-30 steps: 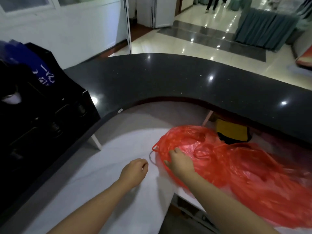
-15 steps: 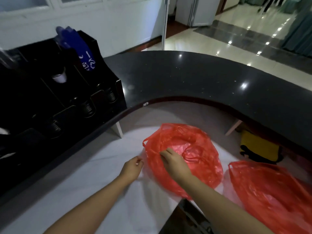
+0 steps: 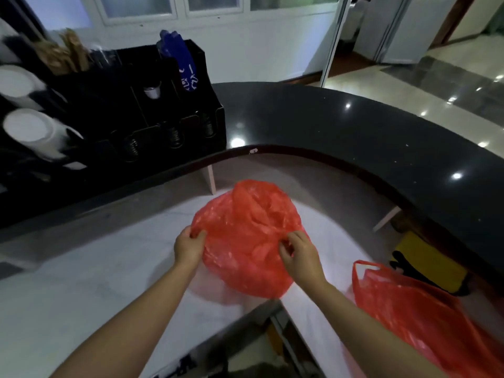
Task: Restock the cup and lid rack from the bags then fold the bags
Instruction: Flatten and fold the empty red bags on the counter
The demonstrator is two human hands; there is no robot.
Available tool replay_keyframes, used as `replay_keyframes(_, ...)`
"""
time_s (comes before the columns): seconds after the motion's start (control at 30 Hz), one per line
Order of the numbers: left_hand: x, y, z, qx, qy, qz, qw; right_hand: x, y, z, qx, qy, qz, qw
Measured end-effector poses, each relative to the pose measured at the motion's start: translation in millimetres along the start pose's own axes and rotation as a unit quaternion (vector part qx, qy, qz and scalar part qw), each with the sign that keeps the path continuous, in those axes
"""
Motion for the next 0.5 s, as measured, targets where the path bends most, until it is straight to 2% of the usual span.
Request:
replay_keyframes(0.1, -12, -15, -37, -0.073, 0.061, 0.096, 0.991, -4, 1, -1, -0.008, 0.043, 0.092, 0.995)
replay_keyframes(0.2, -10, -29, -68, -0.112, 0.094, 0.152, 0.977, 2, -6, 8, 0.012, 0.070, 0.126, 0.989)
replay_keyframes(0.37, 11, -47, -94, -0.085, 0.167, 0.221, 0.957, 16, -13, 13, 0.029, 0.089, 0.122, 0.988)
replay_keyframes(0.5, 25, -54, -106, -0.049, 0.162, 0.229, 0.959, 35, -15, 10, 0.049, 0.117, 0.101, 0.987)
Point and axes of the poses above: each hand's wrist, its own y-axis towards the middle knuckle, its own z-axis out of the palm, x = y × z, the point moved 2 cm from there along y, towards the middle knuckle, and after that the axes turned 4 degrees about -y, right-handed, at the moved point
